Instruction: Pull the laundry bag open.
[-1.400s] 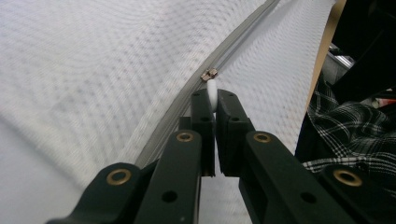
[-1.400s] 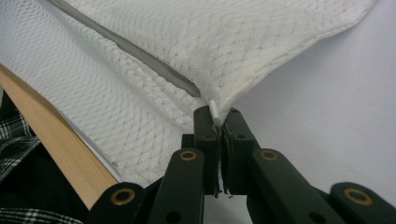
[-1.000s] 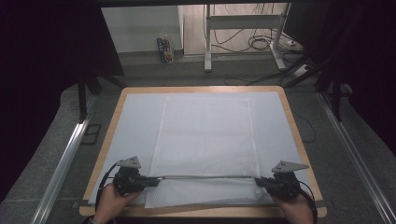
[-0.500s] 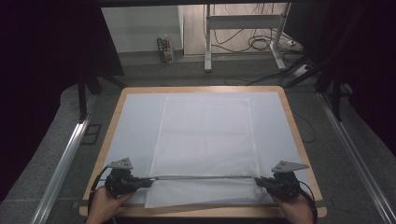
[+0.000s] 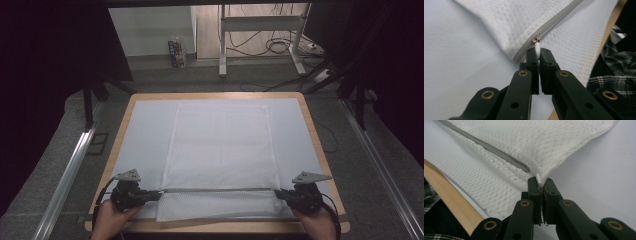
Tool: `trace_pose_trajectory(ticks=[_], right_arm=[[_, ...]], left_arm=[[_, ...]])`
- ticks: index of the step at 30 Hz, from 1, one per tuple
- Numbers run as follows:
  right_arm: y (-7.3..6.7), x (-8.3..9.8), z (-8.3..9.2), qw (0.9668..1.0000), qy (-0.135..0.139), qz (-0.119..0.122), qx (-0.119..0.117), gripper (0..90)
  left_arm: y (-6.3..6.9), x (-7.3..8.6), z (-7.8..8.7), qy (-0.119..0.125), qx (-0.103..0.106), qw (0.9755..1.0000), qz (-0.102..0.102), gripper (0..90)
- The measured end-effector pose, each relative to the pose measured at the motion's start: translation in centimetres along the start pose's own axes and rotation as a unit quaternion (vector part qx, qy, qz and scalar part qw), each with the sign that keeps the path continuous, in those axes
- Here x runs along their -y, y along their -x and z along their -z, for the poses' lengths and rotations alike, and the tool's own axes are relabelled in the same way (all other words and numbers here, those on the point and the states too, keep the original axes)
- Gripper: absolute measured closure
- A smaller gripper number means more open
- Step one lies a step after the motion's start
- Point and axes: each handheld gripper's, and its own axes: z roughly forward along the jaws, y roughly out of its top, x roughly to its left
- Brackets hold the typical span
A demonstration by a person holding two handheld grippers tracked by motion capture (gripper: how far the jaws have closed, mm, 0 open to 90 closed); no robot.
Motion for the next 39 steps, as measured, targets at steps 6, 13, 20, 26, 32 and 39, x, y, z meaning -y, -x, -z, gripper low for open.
trace_pose_trajectory(ticks=[6,13,20,26,32,39], right_arm=[[0.3,0.1,0.2,0.9999,0.000,-0.008,0.007,85.9],[0.2,0.1,0.1,1.0000,-0.004,-0.007,0.003,85.8],[-0.2,0.4,0.0,0.9999,-0.013,0.008,0.000,84.7],[-0.4,0.5,-0.1,0.9998,-0.017,0.010,-0.009,84.2],[-0.5,0.6,-0.3,0.9992,-0.031,0.018,-0.014,82.5],[-0.8,0.6,-0.6,0.9990,-0.027,0.034,-0.007,57.7]], left_arm=[[-0.4,0.4,0.6,0.006,-0.010,0.9999,0.009,87.6],[-0.6,0.4,0.4,-0.006,-0.027,0.9994,0.022,87.6],[-0.5,0.4,0.1,-0.017,-0.028,0.9992,0.024,87.3],[-0.4,0.4,0.0,-0.035,-0.029,0.9988,0.016,87.2],[-0.2,0.3,-0.3,-0.042,-0.037,0.9984,0.009,86.2],[0.4,0.1,-0.8,-0.033,-0.053,0.9979,-0.016,57.7]])
